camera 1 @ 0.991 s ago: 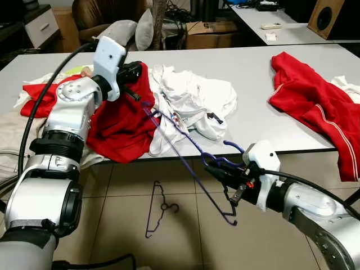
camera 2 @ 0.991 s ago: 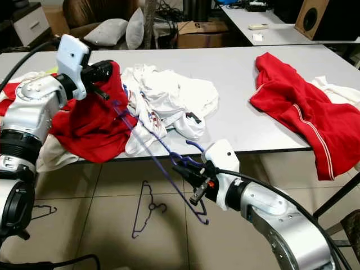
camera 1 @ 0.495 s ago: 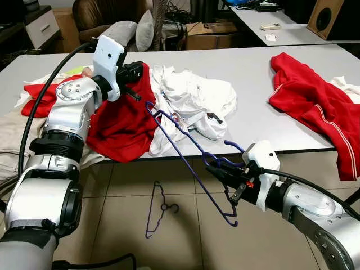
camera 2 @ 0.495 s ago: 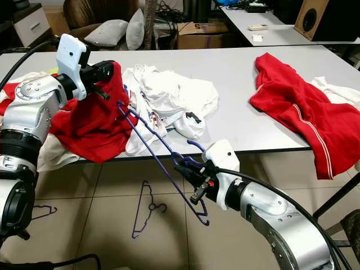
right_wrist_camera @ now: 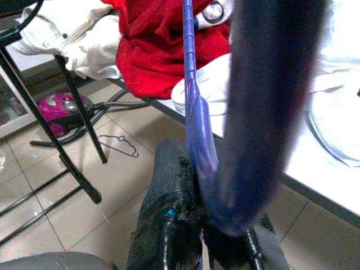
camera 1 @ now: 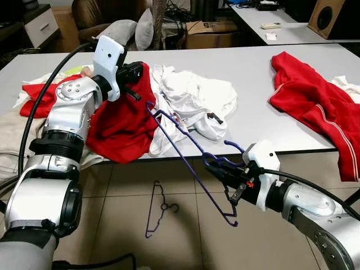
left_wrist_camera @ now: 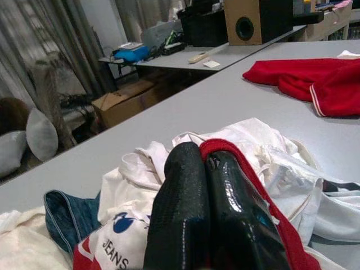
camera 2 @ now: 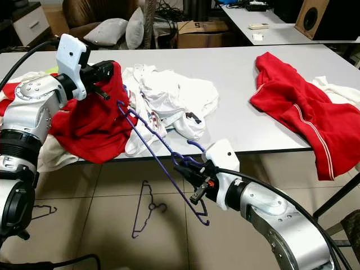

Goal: Hang hanger

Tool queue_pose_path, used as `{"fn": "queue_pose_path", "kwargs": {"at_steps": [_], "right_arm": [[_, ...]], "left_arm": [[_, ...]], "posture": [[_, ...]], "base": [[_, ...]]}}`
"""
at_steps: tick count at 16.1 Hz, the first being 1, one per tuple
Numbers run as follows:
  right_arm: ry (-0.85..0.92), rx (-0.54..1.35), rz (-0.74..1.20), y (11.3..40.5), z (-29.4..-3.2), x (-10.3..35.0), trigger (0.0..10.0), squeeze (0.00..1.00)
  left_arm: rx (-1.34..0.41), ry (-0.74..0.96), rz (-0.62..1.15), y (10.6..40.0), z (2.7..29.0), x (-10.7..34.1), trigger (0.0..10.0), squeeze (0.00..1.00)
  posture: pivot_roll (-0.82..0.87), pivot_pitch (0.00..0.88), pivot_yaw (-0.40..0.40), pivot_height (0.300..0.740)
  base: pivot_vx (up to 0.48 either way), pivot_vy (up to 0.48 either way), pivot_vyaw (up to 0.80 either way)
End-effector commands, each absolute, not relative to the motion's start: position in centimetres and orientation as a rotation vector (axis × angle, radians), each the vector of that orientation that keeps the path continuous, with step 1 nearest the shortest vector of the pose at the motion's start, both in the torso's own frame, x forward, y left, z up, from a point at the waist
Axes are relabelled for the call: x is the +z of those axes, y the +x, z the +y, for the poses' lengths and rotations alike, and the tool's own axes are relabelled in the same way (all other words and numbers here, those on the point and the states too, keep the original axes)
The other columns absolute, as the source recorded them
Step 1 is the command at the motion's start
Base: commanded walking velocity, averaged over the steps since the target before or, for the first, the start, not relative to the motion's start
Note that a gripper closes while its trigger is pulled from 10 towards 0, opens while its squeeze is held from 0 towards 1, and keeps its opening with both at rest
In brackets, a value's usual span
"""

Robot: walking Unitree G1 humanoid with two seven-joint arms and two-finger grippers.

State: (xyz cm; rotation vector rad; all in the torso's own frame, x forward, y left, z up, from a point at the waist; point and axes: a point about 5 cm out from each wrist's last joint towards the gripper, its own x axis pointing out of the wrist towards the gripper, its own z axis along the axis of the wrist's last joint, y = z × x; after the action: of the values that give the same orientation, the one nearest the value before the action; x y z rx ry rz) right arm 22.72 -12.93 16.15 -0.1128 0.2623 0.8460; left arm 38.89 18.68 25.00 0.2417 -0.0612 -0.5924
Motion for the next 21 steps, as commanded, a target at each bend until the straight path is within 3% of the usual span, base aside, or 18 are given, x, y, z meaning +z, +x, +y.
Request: {"fn": "queue_pose_path", "kwargs": {"at_steps": [1, 7, 12, 18, 21], "right_arm": [[-0.092, 0.835, 0.264, 24.2, -11.8, 16.1, 10.0, 0.00], [-0.069, 0.887, 0.271, 25.0, -10.1, 16.2, 10.0, 0.00], [-0.040, 0.900, 0.271, 25.5, -9.5, 16.2, 10.0, 0.00], [-0.016, 0.678, 0.269, 29.1, -10.5, 15.6, 10.0, 0.00], [-0.069, 0.515, 0.133, 32.4, -13.2, 18.2, 10.0, 0.00]], "left_arm": [[-0.694, 0.209, -0.048, 37.6, 16.6, 24.8, 0.0, 0.00], [-0.747, 0.190, -0.050, 36.4, 15.0, 25.0, 0.0, 0.00], [-0.834, 0.060, -0.070, 35.2, 14.1, 26.4, 0.0, 0.00], [-0.941, -0.165, -0.178, 33.6, 14.4, 30.0, 0.0, 0.00], [-0.789, -0.184, -0.257, 34.3, 17.3, 31.8, 0.0, 0.00]], "posture": [[-0.08, 0.000, 0.006, 0.740], [-0.08, 0.000, 0.004, 0.740], [-0.08, 0.000, -0.002, 0.740], [-0.06, 0.000, -0.022, 0.740], [-0.05, 0.000, -0.032, 0.740]], "base": [[0.000, 0.000, 0.00], [0.000, 0.000, 0.00], [0.000, 0.000, 0.00], [0.000, 0.000, 0.00], [0.000, 0.000, 0.00]]}}
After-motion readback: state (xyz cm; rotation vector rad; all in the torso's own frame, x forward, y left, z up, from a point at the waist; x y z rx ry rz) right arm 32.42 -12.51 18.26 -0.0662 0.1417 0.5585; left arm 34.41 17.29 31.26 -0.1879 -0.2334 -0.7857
